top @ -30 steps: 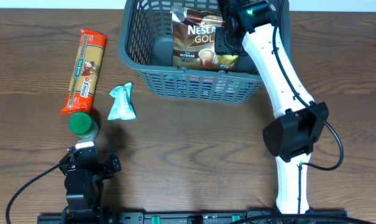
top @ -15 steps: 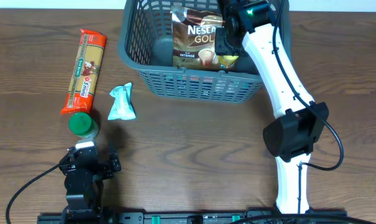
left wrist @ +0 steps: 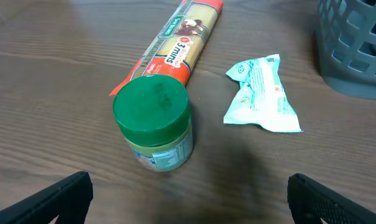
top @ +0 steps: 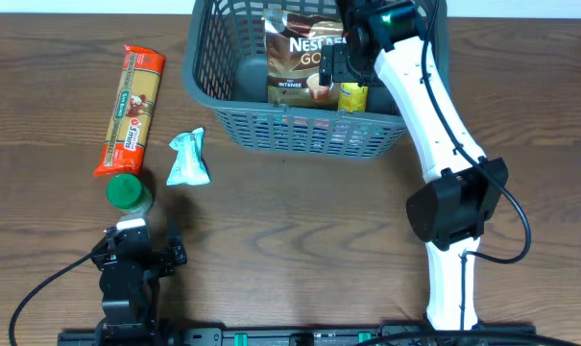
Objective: Pack container
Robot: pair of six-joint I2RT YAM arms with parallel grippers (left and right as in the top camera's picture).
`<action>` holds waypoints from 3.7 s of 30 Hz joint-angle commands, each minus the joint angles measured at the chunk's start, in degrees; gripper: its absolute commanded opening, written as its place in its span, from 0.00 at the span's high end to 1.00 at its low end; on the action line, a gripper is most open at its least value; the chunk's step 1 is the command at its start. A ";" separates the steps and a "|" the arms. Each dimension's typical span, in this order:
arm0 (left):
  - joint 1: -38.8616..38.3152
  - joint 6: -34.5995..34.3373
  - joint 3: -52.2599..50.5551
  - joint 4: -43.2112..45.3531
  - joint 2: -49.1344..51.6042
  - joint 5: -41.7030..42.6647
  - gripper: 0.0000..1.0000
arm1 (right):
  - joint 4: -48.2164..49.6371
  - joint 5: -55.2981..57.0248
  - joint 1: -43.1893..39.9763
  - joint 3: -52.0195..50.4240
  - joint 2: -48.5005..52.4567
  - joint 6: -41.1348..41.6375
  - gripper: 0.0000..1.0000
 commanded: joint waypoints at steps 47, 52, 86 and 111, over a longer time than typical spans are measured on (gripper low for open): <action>0.24 -1.90 -0.96 1.40 -0.37 2.99 0.01 | -10.95 13.20 -22.23 17.66 -26.71 4.02 0.01; 0.24 -2.08 -0.85 7.15 -0.35 12.59 0.01 | -10.95 13.20 -22.23 17.66 -26.71 4.02 0.01; 1.73 -10.08 80.35 -37.64 80.63 2.01 0.02 | -10.95 13.20 -22.23 17.66 -26.71 4.02 0.01; 16.90 -2.64 69.37 -30.32 92.21 14.93 0.02 | -10.95 13.20 -22.23 17.66 -26.71 4.02 0.01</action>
